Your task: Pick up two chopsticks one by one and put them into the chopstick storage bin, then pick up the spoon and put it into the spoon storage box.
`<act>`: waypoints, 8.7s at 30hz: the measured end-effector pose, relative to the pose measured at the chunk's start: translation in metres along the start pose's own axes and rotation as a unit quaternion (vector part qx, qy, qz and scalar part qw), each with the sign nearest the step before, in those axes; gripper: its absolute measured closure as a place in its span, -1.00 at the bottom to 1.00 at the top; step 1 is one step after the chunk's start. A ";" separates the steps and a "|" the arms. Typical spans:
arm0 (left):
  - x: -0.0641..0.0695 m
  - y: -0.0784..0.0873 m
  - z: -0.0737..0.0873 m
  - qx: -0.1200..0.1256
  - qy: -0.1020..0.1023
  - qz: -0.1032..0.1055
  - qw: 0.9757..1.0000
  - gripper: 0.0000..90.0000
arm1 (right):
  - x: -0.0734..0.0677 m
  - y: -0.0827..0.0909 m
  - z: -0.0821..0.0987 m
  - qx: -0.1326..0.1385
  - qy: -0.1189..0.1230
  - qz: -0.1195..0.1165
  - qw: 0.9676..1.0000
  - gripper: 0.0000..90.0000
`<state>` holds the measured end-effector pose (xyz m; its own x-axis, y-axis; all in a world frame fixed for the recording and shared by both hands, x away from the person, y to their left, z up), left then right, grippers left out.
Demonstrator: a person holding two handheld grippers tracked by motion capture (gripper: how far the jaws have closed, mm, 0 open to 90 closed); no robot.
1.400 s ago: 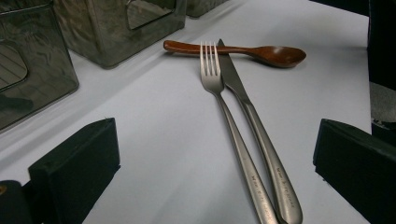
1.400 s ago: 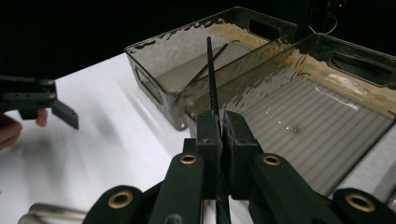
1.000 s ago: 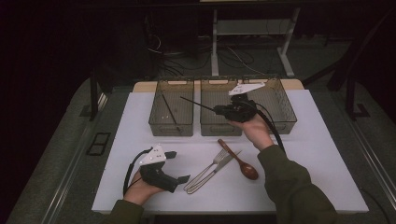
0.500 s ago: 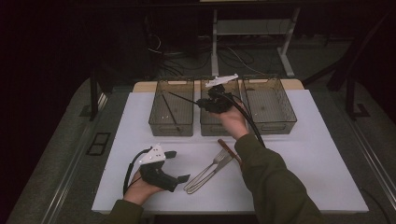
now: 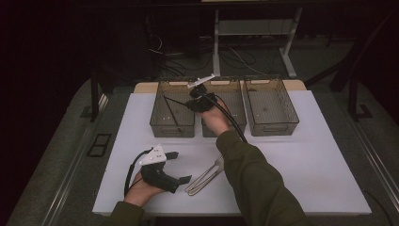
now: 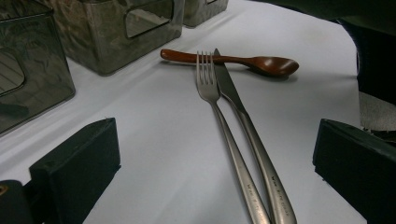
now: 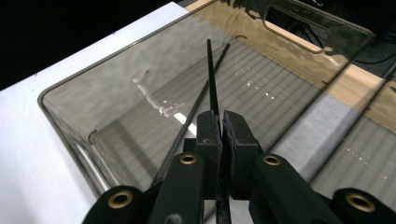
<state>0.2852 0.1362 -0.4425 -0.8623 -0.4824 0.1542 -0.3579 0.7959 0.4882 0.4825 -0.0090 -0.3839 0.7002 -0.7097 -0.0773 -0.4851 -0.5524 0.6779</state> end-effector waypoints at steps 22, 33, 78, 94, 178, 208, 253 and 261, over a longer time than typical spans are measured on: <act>-0.001 0.000 0.000 0.003 0.000 0.002 1.000 -1.00 | -0.010 -0.032 -0.009 -0.022 0.010 -0.010 1.000 0.39; 0.000 0.000 0.001 -0.004 -0.001 -0.002 1.000 -1.00 | -0.007 0.009 -0.006 0.019 0.014 -0.043 0.999 0.07; 0.000 -0.001 0.004 -0.017 -0.003 -0.014 1.000 -1.00 | 0.019 0.136 0.146 0.040 0.018 -0.091 0.995 0.07; 0.001 0.000 0.004 -0.018 -0.006 -0.015 1.000 -1.00 | 0.020 0.157 0.192 0.024 0.009 -0.098 0.995 -0.02; 0.002 -0.001 0.004 -0.021 -0.008 -0.022 1.000 -1.00 | 0.014 0.155 0.256 -0.052 0.011 -0.086 0.995 0.70; -0.001 -0.002 0.004 -0.021 -0.007 -0.020 1.000 -1.00 | 0.026 0.173 0.239 -0.015 -0.003 -0.078 0.997 0.88; -0.001 -0.003 0.005 -0.023 -0.008 -0.019 1.000 -1.00 | 0.059 0.170 0.182 0.043 -0.034 -0.054 0.997 0.88; -0.001 -0.003 0.005 -0.022 -0.008 -0.018 1.000 -1.00 | 0.065 0.166 0.163 0.058 -0.036 -0.046 0.997 0.87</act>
<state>0.2857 0.1363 -0.4486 -0.8549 -0.5040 0.1226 -0.3725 0.7610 0.5312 0.3619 -0.2178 -0.3961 0.7073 -0.6809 -0.1899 -0.4810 -0.6604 0.5766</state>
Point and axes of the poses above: each handheld gripper's, and its own axes: y roughly backward along the jaws, z roughly out of its underside, x roughly to its right, the point moved 3 cm from there along -y, roughly forward along the jaws, and after that the axes turned 2 degrees about -x, right-handed, at the moved point
